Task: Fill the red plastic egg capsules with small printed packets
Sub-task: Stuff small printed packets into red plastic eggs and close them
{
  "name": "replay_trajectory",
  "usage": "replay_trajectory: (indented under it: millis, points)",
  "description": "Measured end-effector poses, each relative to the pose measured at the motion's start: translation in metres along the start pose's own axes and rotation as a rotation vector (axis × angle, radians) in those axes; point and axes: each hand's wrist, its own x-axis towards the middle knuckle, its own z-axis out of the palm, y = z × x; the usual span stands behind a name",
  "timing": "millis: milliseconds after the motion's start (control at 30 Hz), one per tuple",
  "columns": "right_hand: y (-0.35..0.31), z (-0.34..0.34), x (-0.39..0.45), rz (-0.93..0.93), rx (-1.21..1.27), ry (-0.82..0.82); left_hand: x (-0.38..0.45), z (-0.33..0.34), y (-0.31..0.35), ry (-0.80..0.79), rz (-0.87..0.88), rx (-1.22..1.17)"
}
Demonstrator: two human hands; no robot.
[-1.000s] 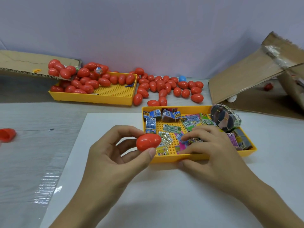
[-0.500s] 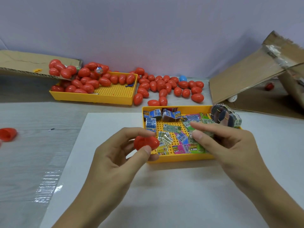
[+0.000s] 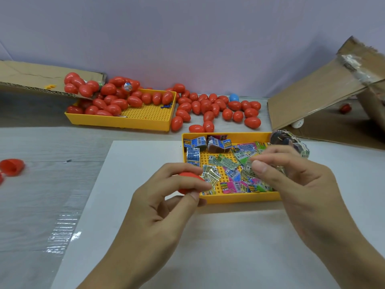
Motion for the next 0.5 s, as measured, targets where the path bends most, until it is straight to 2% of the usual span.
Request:
replay_trajectory:
  millis: [100,233,500]
  points:
    - [-0.004,0.009,-0.006,0.176,0.233,-0.157,-0.003,0.007,0.000,-0.006,0.017,0.024]
    - [-0.004,0.015,-0.012,0.333,0.318,-0.248,-0.007,0.015,0.000,-0.036,0.011,0.009]
    - [-0.007,0.020,-0.017,0.332,0.279,-0.267,-0.009,0.019,0.001,-0.004,-0.031,-0.051]
